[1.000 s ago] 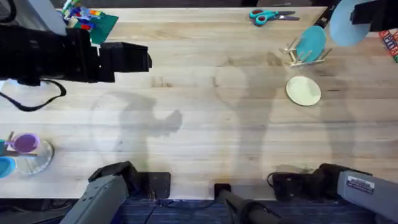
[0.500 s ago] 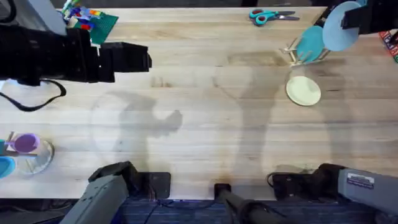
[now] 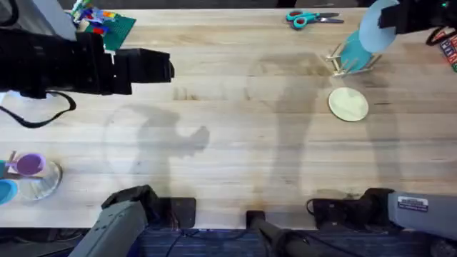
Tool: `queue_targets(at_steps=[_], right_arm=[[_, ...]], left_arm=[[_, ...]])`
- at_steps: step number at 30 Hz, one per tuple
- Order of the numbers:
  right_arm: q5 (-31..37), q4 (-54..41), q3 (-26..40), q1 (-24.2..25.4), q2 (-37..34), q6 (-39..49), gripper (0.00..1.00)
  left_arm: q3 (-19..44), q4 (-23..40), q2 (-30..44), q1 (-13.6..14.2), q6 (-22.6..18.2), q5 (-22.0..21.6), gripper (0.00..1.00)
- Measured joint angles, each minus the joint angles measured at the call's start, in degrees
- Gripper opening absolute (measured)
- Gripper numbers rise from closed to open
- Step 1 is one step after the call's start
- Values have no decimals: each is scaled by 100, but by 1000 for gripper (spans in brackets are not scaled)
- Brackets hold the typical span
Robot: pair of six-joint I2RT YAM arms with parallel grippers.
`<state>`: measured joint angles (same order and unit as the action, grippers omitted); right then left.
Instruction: Pick up the plates from the table one by one and place each into a slot on the dish rack.
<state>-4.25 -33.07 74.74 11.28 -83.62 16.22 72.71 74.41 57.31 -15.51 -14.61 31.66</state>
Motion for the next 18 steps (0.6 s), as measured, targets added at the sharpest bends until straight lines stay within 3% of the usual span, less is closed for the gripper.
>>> queue_targets(at_steps=[18], right_arm=[[343, 285, 0, -41, -280, -148, 28]], left_arm=[[0, 0, 0, 0, 0, 0, 993]])
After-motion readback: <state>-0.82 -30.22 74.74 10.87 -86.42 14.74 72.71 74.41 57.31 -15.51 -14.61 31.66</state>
